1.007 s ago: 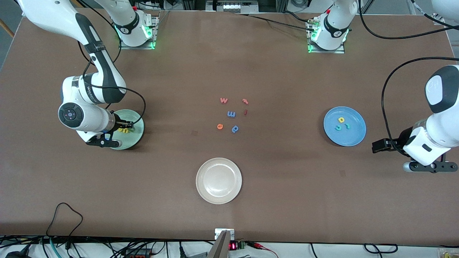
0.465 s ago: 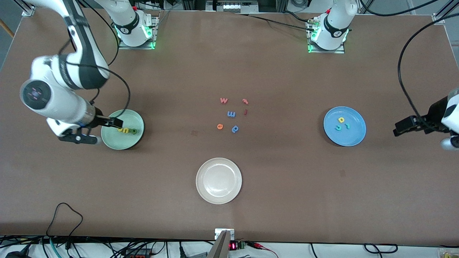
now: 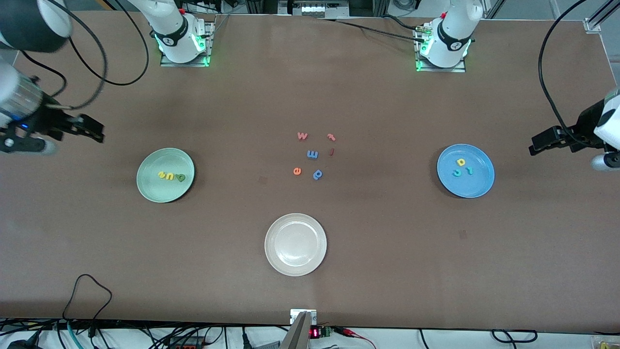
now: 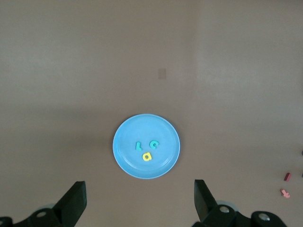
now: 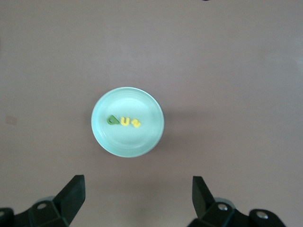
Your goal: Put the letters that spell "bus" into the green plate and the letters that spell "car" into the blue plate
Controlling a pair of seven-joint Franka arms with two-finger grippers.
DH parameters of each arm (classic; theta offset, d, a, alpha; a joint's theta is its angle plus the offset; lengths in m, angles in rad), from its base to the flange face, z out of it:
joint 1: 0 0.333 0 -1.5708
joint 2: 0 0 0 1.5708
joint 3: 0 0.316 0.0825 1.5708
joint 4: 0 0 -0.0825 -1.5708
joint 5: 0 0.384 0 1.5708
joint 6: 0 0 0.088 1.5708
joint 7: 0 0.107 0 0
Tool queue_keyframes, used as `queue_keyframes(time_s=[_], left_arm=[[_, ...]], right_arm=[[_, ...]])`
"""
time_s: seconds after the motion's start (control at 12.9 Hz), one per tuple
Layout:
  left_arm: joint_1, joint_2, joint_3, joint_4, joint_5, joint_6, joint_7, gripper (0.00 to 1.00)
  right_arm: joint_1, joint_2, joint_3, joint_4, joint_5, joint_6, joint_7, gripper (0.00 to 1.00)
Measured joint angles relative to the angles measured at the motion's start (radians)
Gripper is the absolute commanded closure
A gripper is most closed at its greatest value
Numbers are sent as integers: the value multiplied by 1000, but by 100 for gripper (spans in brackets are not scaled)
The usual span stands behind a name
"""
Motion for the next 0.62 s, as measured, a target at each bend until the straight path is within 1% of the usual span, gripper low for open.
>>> queue_keyframes(time_s=[0.15,0.31,0.62], left_arm=[[0,-45,-1,-79,0,36,2,0],[-1,-84,-6,-141,0,50,4,0],[0,-121,-7,-174,0,47,4,0]], right_arm=[[-2,-10,-14,24,0,-37,-12,0],[-2,-8,-15,26,0,-51,-12,0],[-1,-9,-13,26,0,-84,-12,0]])
